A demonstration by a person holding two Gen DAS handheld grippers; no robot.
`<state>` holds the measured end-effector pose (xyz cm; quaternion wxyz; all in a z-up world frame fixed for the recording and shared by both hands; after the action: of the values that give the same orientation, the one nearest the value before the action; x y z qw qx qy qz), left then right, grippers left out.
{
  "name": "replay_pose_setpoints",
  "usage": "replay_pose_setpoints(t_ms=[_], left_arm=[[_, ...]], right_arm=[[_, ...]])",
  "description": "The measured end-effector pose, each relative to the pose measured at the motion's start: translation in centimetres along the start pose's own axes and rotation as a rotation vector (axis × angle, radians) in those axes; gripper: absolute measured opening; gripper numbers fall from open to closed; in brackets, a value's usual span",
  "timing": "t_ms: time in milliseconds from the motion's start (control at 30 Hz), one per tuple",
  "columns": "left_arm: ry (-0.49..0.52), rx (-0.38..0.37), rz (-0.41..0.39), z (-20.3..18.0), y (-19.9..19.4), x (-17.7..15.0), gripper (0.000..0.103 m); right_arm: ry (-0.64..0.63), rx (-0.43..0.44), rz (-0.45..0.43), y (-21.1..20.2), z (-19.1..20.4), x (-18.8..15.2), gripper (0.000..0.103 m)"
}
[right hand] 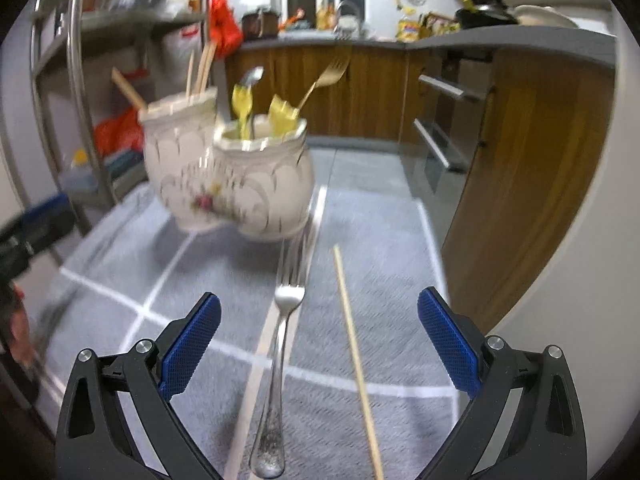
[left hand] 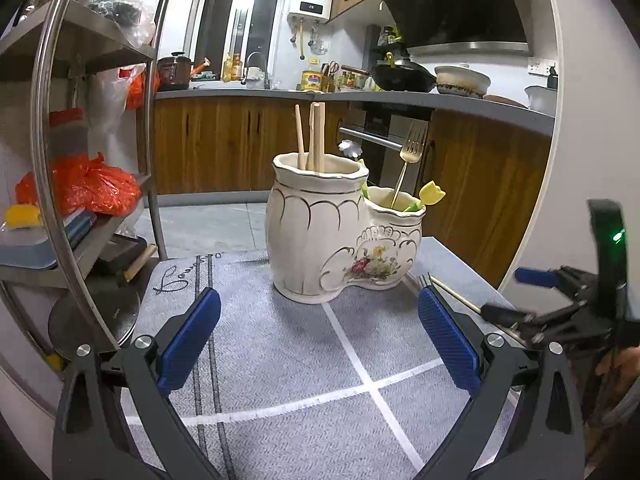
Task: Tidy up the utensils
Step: 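Open both grippers and pull them back toward the mat, then grasp a silver fork with the right gripper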
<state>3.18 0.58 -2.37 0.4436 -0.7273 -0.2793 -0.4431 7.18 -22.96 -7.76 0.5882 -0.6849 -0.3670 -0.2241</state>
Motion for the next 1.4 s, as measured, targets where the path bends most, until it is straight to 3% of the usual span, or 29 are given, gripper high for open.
replay_pose_setpoints(t_ms=[333,567,667,900,967,1067,1200,1400], left_arm=[[0.000,-0.029,0.020,-0.4,0.3,-0.3,0.097],[-0.004,-0.025,0.024,-0.4,0.4,-0.3,0.097],[-0.004,-0.025,0.023,-0.4,0.4,-0.3,0.097],[-0.006,-0.026,0.024,-0.4,0.4,-0.3,0.097],[-0.007,-0.025,0.024,-0.4,0.4,-0.3,0.097],[-0.008,-0.019,0.027,-0.3,0.4,-0.4,0.097],[-0.007,-0.008,0.040,-0.5,0.7,-0.5,0.097],[0.019,0.006,0.072,-1.9,1.2,-0.6,0.097]], right_arm=[[-0.073,0.010,0.088,1.6,2.0,-1.2,0.094],[-0.098,0.027,0.108,1.7,2.5,-1.5,0.054],[-0.105,0.045,0.115,1.7,2.8,-1.5,0.043],[-0.068,0.094,0.143,2.1,2.3,-1.4,0.029],[-0.063,0.104,0.146,2.2,2.2,-1.3,0.017],[-0.054,0.132,0.153,2.2,2.2,-1.2,0.008],[-0.036,0.158,0.152,2.1,2.1,-1.1,0.006],[0.025,0.179,0.056,-0.3,0.2,0.4,0.006]])
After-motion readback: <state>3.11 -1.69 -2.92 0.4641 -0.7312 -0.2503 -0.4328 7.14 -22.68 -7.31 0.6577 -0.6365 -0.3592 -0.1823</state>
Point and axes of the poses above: each gripper's, at about its wrist camera, not at the fingertips, and y roughly the way its jaws point, z to its left, x to its top, the point moved 6 cm from there along y, roughly the way its jaws point, and after that the axes turned 15 degrees about -x, right-handed, at the moved point
